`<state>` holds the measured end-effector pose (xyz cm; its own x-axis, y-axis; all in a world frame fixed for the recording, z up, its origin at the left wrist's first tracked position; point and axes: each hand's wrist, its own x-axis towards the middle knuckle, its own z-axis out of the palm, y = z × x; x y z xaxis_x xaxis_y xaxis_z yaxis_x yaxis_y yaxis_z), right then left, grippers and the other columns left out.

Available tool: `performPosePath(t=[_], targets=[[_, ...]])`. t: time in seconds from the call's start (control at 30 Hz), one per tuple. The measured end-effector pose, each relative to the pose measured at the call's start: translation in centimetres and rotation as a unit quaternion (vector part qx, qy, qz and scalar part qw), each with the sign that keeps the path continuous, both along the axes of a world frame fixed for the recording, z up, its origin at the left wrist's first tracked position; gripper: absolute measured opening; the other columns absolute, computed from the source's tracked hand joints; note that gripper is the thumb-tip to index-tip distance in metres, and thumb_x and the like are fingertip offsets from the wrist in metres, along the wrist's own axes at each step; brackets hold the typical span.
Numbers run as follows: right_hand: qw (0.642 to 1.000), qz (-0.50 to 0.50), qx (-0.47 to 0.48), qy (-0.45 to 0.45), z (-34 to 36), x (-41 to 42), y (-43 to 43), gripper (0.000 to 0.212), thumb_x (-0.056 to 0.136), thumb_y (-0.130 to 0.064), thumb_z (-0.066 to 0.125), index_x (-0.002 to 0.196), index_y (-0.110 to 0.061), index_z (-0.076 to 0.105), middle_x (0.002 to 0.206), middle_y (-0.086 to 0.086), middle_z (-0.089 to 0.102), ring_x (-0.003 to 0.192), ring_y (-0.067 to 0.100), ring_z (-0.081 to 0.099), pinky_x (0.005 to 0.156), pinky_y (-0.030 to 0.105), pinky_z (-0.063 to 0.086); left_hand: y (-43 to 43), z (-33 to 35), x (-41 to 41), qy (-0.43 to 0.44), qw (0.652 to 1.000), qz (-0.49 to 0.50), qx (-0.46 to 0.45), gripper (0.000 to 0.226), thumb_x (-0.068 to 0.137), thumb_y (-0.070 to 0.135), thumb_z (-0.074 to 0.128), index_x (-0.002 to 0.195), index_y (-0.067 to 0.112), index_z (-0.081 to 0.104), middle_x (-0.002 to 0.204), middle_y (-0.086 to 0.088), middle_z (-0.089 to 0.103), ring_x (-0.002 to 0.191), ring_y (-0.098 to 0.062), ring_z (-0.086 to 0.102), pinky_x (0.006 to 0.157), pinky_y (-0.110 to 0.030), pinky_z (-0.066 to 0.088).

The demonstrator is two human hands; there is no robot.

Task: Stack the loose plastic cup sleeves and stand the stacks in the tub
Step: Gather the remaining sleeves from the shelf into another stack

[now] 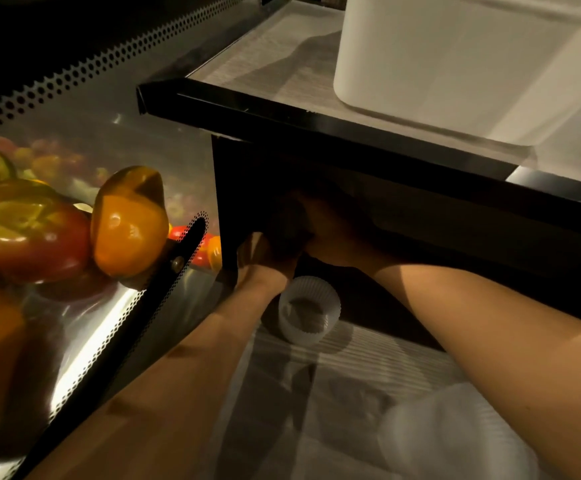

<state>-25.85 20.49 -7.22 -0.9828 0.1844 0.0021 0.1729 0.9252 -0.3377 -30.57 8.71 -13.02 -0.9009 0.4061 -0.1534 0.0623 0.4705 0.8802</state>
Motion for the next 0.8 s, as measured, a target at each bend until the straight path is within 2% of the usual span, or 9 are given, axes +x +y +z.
performPosePath(t=[0.1, 0.17, 0.27, 0.4, 0.5, 0.6, 0.67, 0.73, 0.8], targets=[[1.000, 0.002, -0.008, 0.009, 1.1, 1.1, -0.1, 0.074, 0.088, -0.013, 0.073, 0.153, -0.019, 0.038, 0.155, 0.009, 0.039, 0.145, 0.031, 0.034, 0.117, 0.037, 0.031, -0.5, 0.2, 0.2, 0.036, 0.999, -0.017, -0.001, 0.042, 0.087, 0.040, 0.075, 0.119, 0.013, 0.068, 0.102, -0.007, 0.065, 0.094, -0.022, 0.060, 0.067, -0.025, 0.040], [1.000, 0.003, -0.006, 0.026, 2.0, 1.8, -0.2, 0.072, 0.088, -0.015, 0.073, 0.152, -0.018, 0.039, 0.152, 0.009, 0.043, 0.142, 0.030, 0.038, 0.114, 0.035, 0.033, -1.0, 0.3, 0.4, 0.042, 0.999, -0.004, 0.019, 0.053, 0.080, 0.040, 0.082, 0.126, 0.017, 0.066, 0.116, -0.006, 0.068, 0.106, -0.025, 0.064, 0.077, -0.029, 0.047], [0.998, -0.026, -0.041, 0.045, 3.3, 3.2, -0.5, 0.074, 0.090, -0.020, 0.071, 0.155, -0.022, 0.034, 0.148, 0.006, 0.048, 0.136, 0.028, 0.045, 0.109, 0.035, 0.041, -2.3, 1.2, 1.1, 0.032, 0.997, 0.028, 0.070, 0.056, 0.074, 0.034, 0.088, 0.122, 0.020, 0.062, 0.110, 0.000, 0.068, 0.101, -0.021, 0.065, 0.079, -0.029, 0.052], [0.993, -0.067, -0.074, 0.067, 4.6, 5.7, -0.4, 0.070, 0.089, -0.028, 0.074, 0.150, -0.029, 0.040, 0.143, 0.000, 0.052, 0.131, 0.023, 0.051, 0.102, 0.031, 0.044, -4.4, 2.5, 2.1, 0.077, 0.993, -0.008, 0.093, 0.046, 0.076, 0.023, 0.086, 0.115, 0.026, 0.062, 0.102, 0.016, 0.063, 0.094, -0.001, 0.061, 0.076, -0.023, 0.054], [0.995, -0.071, -0.044, 0.054, 5.4, 7.0, -0.6, 0.076, 0.083, -0.033, 0.078, 0.149, -0.034, 0.039, 0.145, -0.003, 0.050, 0.131, 0.022, 0.050, 0.102, 0.032, 0.045, -5.3, 2.9, 2.8, 0.136, 0.987, -0.032, 0.076, 0.043, 0.073, 0.027, 0.086, 0.109, 0.032, 0.064, 0.109, 0.009, 0.065, 0.101, -0.011, 0.064, 0.082, -0.031, 0.058], [0.998, -0.047, -0.044, -0.001, 7.1, 8.2, -1.3, 0.073, 0.085, -0.028, 0.075, 0.149, -0.033, 0.040, 0.146, -0.001, 0.047, 0.130, 0.020, 0.048, 0.102, 0.027, 0.042, -5.8, 3.5, 4.0, 0.140, 0.988, -0.038, 0.049, 0.057, 0.070, 0.039, 0.083, 0.121, 0.028, 0.059, 0.114, 0.004, 0.064, 0.105, -0.017, 0.064, 0.085, -0.038, 0.059], [0.995, -0.015, -0.053, -0.087, 8.1, 8.8, -1.8, 0.049, 0.092, -0.025, 0.067, 0.139, -0.025, 0.053, 0.132, 0.005, 0.058, 0.118, 0.021, 0.056, 0.100, 0.031, 0.047, -6.1, 4.1, 4.8, 0.170, 0.984, -0.052, 0.034, 0.059, 0.070, 0.044, 0.079, 0.121, 0.025, 0.057, 0.114, 0.002, 0.061, 0.106, -0.019, 0.063, 0.085, -0.041, 0.058], [0.989, 0.021, -0.057, -0.138, 8.5, 9.2, -2.2, 0.025, 0.096, -0.022, 0.062, 0.121, -0.021, 0.061, 0.103, -0.003, 0.065, 0.094, 0.013, 0.062, 0.082, 0.035, 0.051, -6.4, 4.7, 5.6, 0.202, 0.976, -0.067, 0.037, 0.052, 0.073, 0.040, 0.081, 0.115, 0.021, 0.056, 0.112, 0.001, 0.056, 0.104, -0.019, 0.060, 0.084, -0.037, 0.056], [0.989, 0.033, -0.032, -0.140, 8.9, 9.4, -2.9, 0.027, 0.095, -0.024, 0.064, 0.120, -0.030, 0.058, 0.090, -0.015, 0.061, 0.083, 0.001, 0.059, 0.070, 0.025, 0.046, -6.5, 5.4, 6.3, 0.214, 0.970, -0.092, 0.065, 0.046, 0.075, 0.032, 0.084, 0.110, 0.024, 0.055, 0.109, 0.005, 0.055, 0.103, -0.014, 0.059, 0.083, -0.030, 0.055]])
